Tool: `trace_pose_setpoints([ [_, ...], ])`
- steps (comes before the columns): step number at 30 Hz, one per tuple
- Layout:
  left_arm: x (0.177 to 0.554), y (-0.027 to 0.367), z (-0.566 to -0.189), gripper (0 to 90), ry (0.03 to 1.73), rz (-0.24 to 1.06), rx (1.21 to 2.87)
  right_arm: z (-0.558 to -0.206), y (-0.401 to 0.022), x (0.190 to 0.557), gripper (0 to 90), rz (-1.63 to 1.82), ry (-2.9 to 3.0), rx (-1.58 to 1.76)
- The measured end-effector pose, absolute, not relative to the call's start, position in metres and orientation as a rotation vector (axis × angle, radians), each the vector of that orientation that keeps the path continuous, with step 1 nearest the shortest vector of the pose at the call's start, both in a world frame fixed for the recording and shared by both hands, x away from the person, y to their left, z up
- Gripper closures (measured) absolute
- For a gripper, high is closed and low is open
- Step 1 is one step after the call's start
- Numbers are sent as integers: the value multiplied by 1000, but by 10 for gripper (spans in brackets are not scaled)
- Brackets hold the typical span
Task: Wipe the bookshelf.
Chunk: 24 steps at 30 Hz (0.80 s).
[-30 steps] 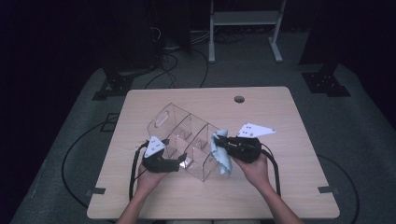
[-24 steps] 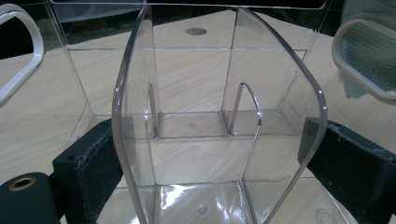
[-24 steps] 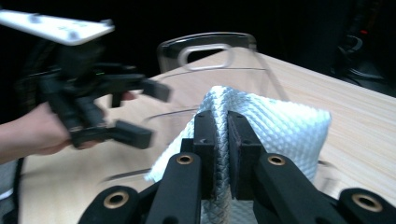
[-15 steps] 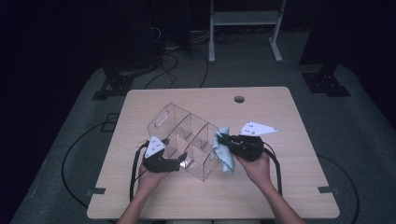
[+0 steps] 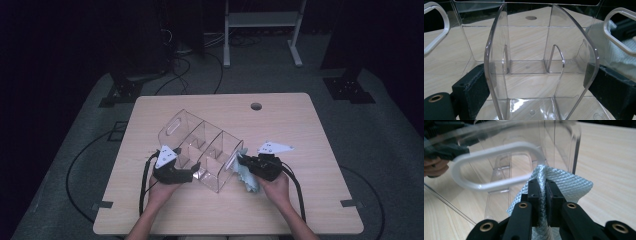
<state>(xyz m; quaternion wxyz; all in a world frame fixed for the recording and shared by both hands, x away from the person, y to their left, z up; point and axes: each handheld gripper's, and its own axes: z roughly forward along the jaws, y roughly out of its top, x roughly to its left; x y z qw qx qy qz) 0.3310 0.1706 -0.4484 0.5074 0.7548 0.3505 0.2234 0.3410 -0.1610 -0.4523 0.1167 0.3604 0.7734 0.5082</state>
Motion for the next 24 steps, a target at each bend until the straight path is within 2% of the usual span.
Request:
trace_pose_setpoints([
  [5, 332, 170, -449, 71, 848, 542, 1818, -462, -155, 338, 829, 1509, 2306, 1065],
  [17, 333, 170, -449, 70, 862, 546, 1806, -461, -130, 304, 825, 1626, 2383, 932],
  [24, 333, 170, -450, 65, 857, 537, 1804, -460, -136, 311, 827, 1596, 2354, 952],
])
